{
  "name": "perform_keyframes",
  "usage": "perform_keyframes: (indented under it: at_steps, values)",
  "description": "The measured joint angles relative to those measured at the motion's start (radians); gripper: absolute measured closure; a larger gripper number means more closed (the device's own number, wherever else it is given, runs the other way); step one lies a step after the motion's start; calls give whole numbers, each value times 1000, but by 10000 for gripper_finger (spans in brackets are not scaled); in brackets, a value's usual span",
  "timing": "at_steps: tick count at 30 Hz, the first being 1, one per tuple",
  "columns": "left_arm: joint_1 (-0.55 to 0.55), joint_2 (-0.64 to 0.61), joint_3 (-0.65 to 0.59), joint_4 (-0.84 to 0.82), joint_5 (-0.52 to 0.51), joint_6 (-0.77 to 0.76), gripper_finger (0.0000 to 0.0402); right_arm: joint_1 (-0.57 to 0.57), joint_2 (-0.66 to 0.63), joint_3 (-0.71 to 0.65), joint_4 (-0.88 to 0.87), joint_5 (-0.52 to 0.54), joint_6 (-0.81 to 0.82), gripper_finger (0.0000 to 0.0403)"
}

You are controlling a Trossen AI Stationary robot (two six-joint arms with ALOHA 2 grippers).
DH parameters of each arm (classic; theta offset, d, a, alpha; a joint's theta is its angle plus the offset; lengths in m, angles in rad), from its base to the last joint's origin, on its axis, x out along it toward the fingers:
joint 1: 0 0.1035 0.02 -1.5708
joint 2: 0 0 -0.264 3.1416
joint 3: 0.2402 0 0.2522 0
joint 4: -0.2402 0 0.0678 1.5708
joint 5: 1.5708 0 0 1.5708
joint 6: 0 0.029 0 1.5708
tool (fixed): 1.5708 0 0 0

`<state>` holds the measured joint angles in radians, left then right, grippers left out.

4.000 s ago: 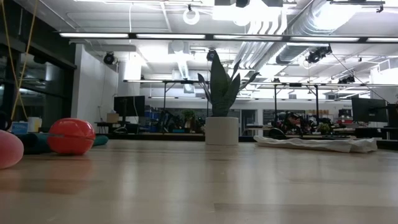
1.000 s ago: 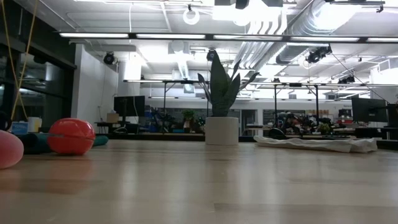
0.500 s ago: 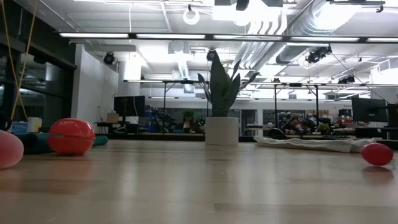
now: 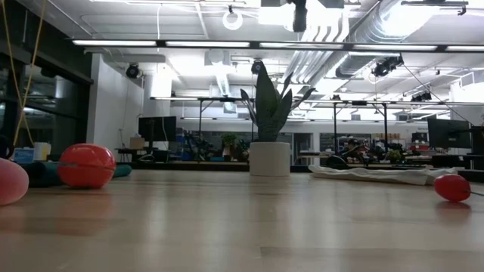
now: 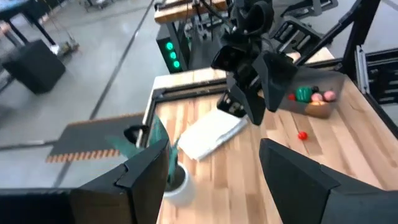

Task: Pick and placing Produce into tupperware
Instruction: Put the red cherry into the black bin

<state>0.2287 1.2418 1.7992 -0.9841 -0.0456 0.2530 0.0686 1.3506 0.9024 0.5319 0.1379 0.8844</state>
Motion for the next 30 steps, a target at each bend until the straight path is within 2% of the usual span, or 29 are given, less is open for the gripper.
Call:
perform_keyframes:
  at_steps: [6, 15, 18, 24, 30]
  values:
    - [0, -35, 0, -135, 15, -74, 165, 0, 1, 18, -172, -33, 35, 274]
    - [0, -41, 0, -300, 39, -106, 165, 4, 22, 321, -850, -41, -79, 274]
    - [0, -41, 0, -351, 56, -110, 165, 13, 42, 387, -995, -39, -77, 274]
    - [0, -78, -31, -399, 61, -132, 165, 54, 84, 440, -1133, -45, -18, 274]
    - [0, -183, -188, -367, 62, -190, 165, 93, 118, 441, -1216, -94, 86, 274]
